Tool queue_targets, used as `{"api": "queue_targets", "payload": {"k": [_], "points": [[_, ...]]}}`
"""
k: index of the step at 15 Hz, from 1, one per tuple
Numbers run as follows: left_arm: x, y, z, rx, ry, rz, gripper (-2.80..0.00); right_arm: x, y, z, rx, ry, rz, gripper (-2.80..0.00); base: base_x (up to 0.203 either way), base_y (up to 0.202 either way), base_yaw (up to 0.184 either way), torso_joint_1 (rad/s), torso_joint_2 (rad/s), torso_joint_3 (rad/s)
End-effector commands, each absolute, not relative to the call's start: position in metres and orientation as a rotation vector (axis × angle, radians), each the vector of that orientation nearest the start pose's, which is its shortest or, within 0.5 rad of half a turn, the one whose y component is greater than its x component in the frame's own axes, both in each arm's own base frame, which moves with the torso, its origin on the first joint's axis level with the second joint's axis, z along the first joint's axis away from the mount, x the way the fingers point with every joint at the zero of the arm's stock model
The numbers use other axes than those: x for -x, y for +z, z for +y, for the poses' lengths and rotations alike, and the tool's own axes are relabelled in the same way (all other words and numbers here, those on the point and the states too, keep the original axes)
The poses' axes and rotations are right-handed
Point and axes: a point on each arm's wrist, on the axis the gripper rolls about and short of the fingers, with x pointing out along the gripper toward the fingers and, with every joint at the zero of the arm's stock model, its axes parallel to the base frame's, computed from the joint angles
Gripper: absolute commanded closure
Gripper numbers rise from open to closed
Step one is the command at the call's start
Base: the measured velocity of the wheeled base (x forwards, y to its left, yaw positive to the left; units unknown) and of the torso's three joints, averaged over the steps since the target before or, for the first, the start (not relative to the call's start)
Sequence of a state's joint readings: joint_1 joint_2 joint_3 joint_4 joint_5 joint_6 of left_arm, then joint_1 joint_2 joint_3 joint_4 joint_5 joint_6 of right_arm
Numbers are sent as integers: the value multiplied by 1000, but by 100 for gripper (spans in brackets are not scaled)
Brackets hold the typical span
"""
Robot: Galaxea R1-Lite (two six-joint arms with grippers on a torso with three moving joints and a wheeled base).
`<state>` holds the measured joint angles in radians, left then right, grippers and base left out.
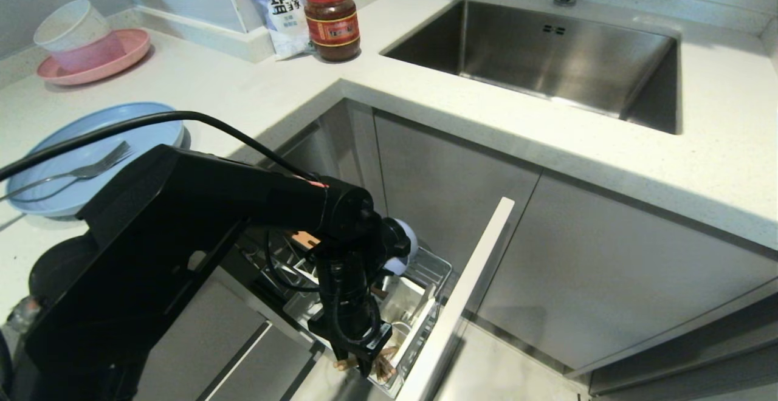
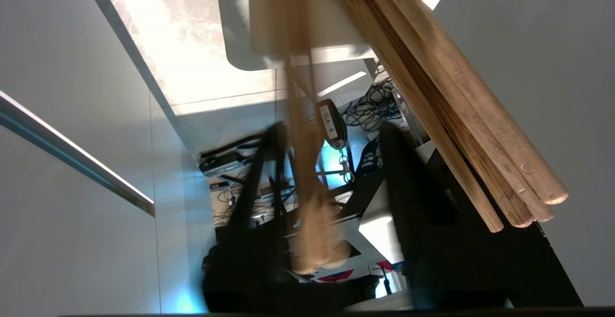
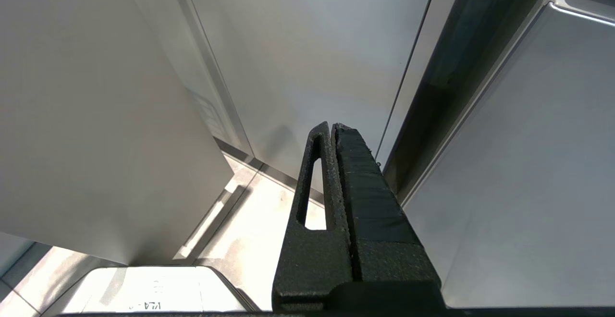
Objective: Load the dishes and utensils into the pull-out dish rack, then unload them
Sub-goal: Pick up the chopsticks and place it in the cupboard, then pick up the fork and place it in the cupboard
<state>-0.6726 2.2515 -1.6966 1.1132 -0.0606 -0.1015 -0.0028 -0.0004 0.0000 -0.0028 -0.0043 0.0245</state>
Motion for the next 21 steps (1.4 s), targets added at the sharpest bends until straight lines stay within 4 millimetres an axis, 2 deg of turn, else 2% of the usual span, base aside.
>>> {"api": "queue_targets", "payload": {"k": [1,5,7,13,17,18,19,21], "points": [[-286,105,-229,-435,-464,1639,-280,23,75,0,-25,-6,-6,0,0,0,0,0,0,0],[-285,108,-229,-433,-464,1631,-280,23,75,0,-25,-7,-6,0,0,0,0,0,0,0],[-284,115,-227,-424,-465,1613,-280,23,75,0,-25,-7,-6,0,0,0,0,0,0,0],[-273,153,-216,-390,-370,1492,-280,23,75,0,-25,-6,-6,0,0,0,0,0,0,0],[-258,185,-204,-361,-379,1412,-280,23,75,0,-25,-8,-6,0,0,0,0,0,0,0],[-253,193,-200,-352,-384,1389,-111,23,75,0,-25,-7,-6,0,0,0,0,0,0,0],[-247,202,-195,-346,-389,1365,0,23,75,0,-25,-8,-6,0,0,0,0,0,0,0],[-236,219,-186,-338,-386,1314,0,23,75,0,-25,-6,-6,0,0,0,0,0,0,0]]}}
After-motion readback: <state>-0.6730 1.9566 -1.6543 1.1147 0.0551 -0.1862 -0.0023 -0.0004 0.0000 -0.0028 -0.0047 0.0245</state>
